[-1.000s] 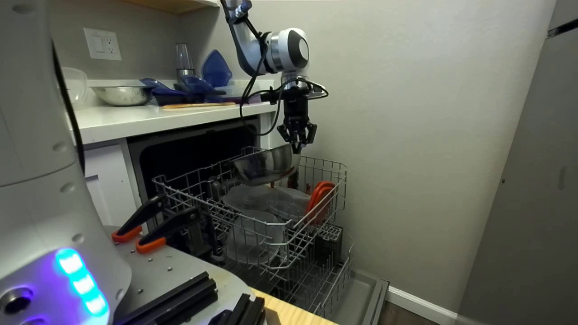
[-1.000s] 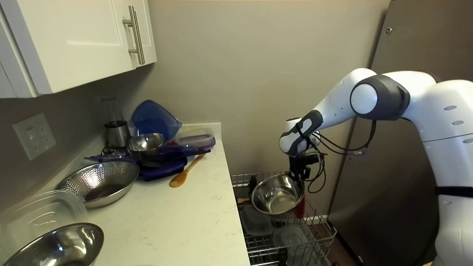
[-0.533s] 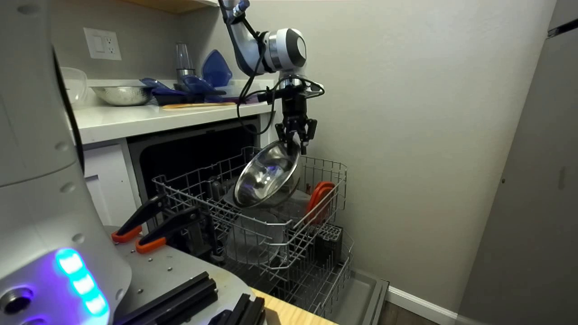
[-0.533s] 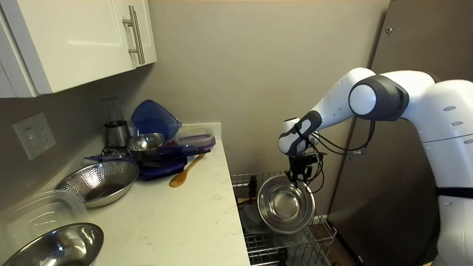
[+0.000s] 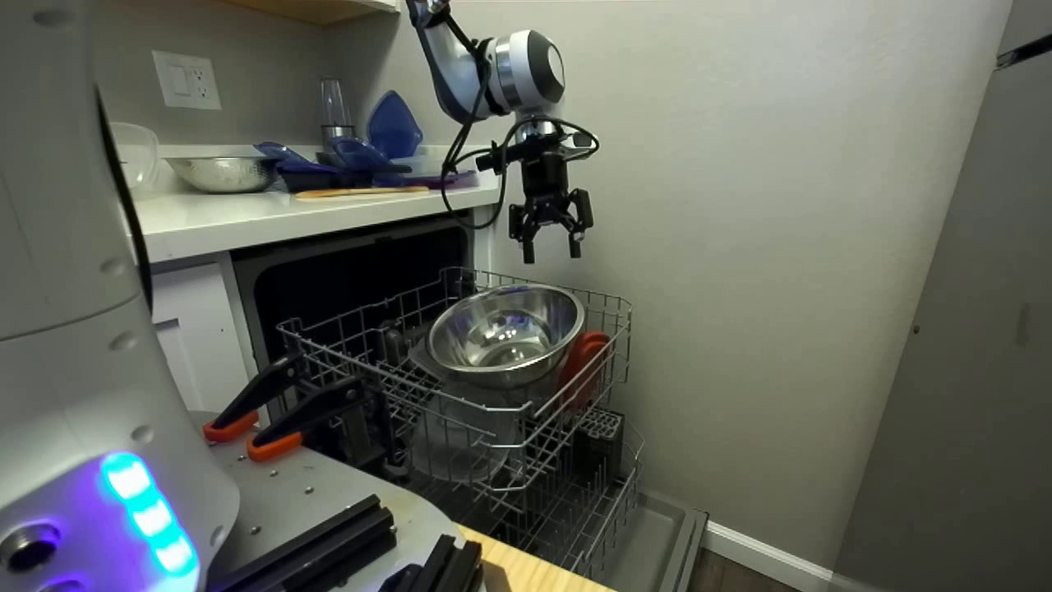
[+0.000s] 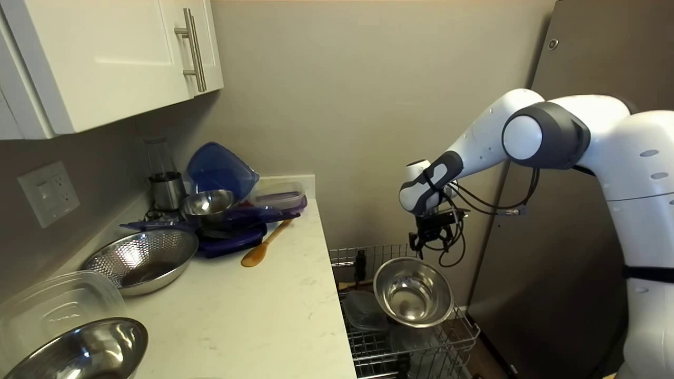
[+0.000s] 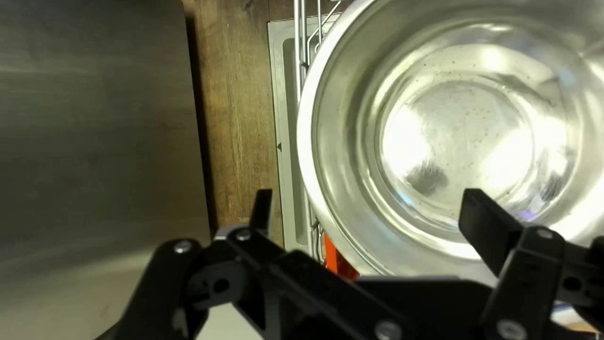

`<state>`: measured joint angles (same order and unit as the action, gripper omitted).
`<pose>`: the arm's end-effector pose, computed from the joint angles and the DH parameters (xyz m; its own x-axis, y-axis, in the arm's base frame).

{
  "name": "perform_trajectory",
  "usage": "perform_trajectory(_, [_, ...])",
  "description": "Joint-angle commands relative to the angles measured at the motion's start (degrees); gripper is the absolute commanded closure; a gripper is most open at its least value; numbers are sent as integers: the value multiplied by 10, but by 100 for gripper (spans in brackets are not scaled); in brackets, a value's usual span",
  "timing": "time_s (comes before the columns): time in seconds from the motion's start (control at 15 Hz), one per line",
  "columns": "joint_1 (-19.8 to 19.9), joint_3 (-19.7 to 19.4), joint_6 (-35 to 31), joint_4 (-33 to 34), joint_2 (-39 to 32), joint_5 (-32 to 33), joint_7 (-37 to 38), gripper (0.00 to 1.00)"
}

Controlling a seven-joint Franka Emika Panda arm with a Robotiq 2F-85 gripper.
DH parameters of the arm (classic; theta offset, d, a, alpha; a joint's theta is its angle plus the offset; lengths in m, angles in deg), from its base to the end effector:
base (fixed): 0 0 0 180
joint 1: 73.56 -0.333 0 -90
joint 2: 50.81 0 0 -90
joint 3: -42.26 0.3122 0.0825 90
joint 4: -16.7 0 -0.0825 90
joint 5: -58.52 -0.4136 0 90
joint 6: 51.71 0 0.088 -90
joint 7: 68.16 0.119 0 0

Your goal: Transfer the silver bowl to the dishwasher

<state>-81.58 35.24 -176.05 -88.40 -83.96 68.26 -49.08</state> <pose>0.6350 0.0040 0.1626 0.9620 -0.2086 -0.1763 -0.1612 -0.9547 0.2501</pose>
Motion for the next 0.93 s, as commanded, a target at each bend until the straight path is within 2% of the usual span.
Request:
perform_trajectory(0.0, [8, 3, 13, -15, 43, 5, 2, 0])
perform_trajectory(0.2, [22, 25, 6, -15, 64, -21, -30, 0])
perform_trajectory(0.4, [19, 46, 3, -8, 70, -31, -48, 0])
perform_trajectory(0.87, [7, 95, 10, 25, 40, -52, -82, 0])
